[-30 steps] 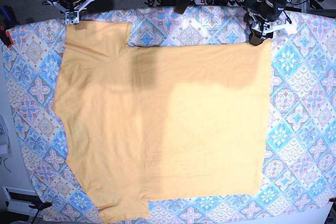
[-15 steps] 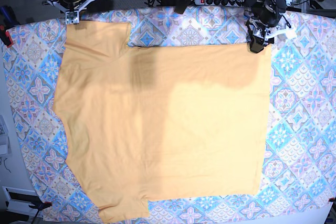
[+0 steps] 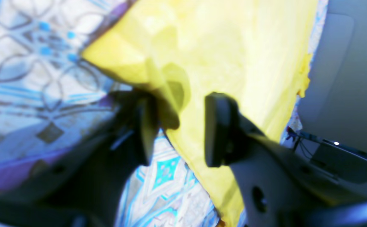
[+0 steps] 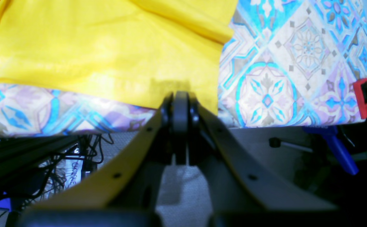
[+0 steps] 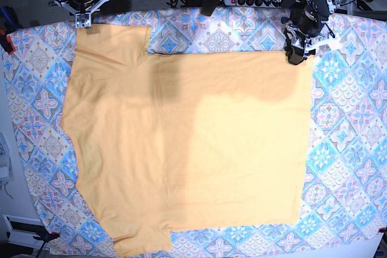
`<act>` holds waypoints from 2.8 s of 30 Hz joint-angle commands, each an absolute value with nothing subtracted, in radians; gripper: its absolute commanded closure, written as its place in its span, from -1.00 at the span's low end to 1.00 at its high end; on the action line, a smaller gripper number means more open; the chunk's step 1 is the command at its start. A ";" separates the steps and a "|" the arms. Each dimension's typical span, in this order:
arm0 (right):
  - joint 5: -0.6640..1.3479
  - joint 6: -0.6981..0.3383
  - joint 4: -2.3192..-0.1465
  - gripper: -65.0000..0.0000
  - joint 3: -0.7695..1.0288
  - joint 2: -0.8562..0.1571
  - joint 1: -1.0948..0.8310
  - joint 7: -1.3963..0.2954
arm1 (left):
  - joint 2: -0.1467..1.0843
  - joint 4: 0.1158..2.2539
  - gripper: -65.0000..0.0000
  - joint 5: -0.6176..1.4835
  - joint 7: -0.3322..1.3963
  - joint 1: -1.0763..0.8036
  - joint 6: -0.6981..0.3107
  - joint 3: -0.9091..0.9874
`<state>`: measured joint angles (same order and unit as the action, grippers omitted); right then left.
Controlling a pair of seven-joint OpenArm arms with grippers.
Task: Fold the T-shirt properly
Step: 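Move both grippers down to the corners of the yellow T-shirt's straight edge, then close both grippers on the shirt corners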
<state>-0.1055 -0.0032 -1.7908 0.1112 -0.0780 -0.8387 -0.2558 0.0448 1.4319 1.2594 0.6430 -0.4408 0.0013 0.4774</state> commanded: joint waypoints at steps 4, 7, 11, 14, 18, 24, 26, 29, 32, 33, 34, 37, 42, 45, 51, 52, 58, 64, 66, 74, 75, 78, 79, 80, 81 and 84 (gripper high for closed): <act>-0.111 0.001 -1.805 1.00 0.114 -0.084 -0.849 -0.237 | 0.050 1.397 0.52 1.254 0.653 -0.406 0.007 0.476; -0.111 0.001 -1.805 1.00 0.114 -0.084 -0.849 -0.237 | 0.050 1.382 0.54 1.254 0.654 -0.401 0.004 0.475; -0.111 0.001 -1.805 1.00 0.114 -0.084 -0.851 -0.237 | 0.053 1.382 0.83 1.254 0.654 -0.409 0.002 0.475; -0.111 0.001 -1.805 1.00 0.114 -0.084 -0.851 -0.237 | 0.054 1.385 1.00 1.254 0.654 -0.414 0.002 0.475; -0.111 0.001 -1.805 0.99 0.114 -0.084 -0.851 -0.239 | 0.054 1.385 1.00 1.254 0.654 -0.417 0.002 0.475; -0.111 0.001 -1.796 0.81 0.114 -0.084 -0.803 -0.341 | 0.056 1.385 1.00 1.254 0.656 -0.417 0.002 0.475; -0.111 0.001 -1.796 0.74 0.114 -0.084 -0.789 -0.348 | 0.056 1.385 1.00 1.254 0.656 -0.417 0.002 0.473; -0.111 0.001 -1.796 0.68 0.114 -0.084 -0.771 -0.352 | 0.056 1.385 1.00 1.254 0.656 -0.417 0.002 0.472; -0.108 0.001 -1.794 0.60 0.122 -0.084 -0.746 -0.354 | 0.056 1.385 1.00 1.254 0.656 -0.417 0.002 0.473; -0.105 0.001 -1.794 0.58 0.122 -0.084 -0.743 -0.355 | 0.056 1.385 1.00 1.254 0.656 -0.417 0.002 0.473; -0.105 0.001 -1.793 0.54 0.124 -0.084 -0.739 -0.355 | 0.056 1.385 1.00 1.254 0.656 -0.417 0.002 0.473; -0.104 0.001 -1.776 0.42 0.124 -0.084 -0.728 -0.355 | 0.056 1.385 1.00 1.254 0.656 -0.417 0.002 0.473; -0.104 0.001 -1.732 0.35 0.125 -0.084 -0.693 -0.355 | 0.056 1.385 1.00 1.254 0.656 -0.417 0.002 0.472; -0.104 0.001 -1.693 0.35 0.140 -0.084 -0.653 -0.355 | 0.056 1.385 1.00 1.254 0.656 -0.417 0.002 0.470; -0.104 0.001 -1.681 0.34 0.199 -0.084 -0.599 -0.355 | 0.056 1.385 1.00 1.254 0.656 -0.418 0.002 0.470; -0.102 0.001 -1.679 0.34 0.205 -0.084 -0.595 -0.355 | 0.056 1.385 1.00 1.254 0.656 -0.418 0.002 0.470; -0.074 0.001 -1.638 0.33 0.217 -0.084 -0.573 -0.355 | 0.056 1.385 1.00 1.254 0.656 -0.417 0.002 0.470; 0.041 0.001 -1.638 0.19 0.209 -0.119 -0.556 -0.357 | 0.056 1.383 1.00 1.254 0.656 -0.417 0.002 0.469; 0.064 0.001 -1.636 0.19 0.209 -0.130 -0.552 -0.357 | 0.056 1.382 1.00 1.253 0.656 -0.417 0.002 0.469; 0.136 0.001 -1.589 0.18 0.206 -0.171 -0.518 -0.357 | 0.056 1.380 1.00 1.251 0.656 -0.415 0.002 0.469; 0.147 0.001 -1.589 0.18 0.206 -0.171 -0.518 -0.357 | 0.056 1.380 1.00 1.251 0.656 -0.415 0.002 0.469; 0.153 0.001 -1.583 0.18 0.206 -0.179 -0.516 -0.357 | 0.056 1.380 1.00 1.251 0.656 -0.414 0.002 0.469; 0.154 0.001 -1.581 0.18 0.206 -0.179 -0.516 -0.357 | 0.056 1.380 1.00 1.251 0.656 -0.414 0.002 0.469; 0.154 0.001 -1.581 0.18 0.206 -0.179 -0.516 -0.357 | 0.056 1.380 1.00 1.251 0.656 -0.414 0.002 0.469; 0.154 -0.001 -1.581 0.18 0.206 -0.179 -0.516 -0.357 | 0.056 1.380 1.00 1.251 0.656 -0.414 0.002 0.469; 0.154 -0.002 -1.572 0.18 0.173 -0.185 -0.515 -0.357 | 0.056 1.380 1.00 1.251 0.656 -0.414 0.002 0.469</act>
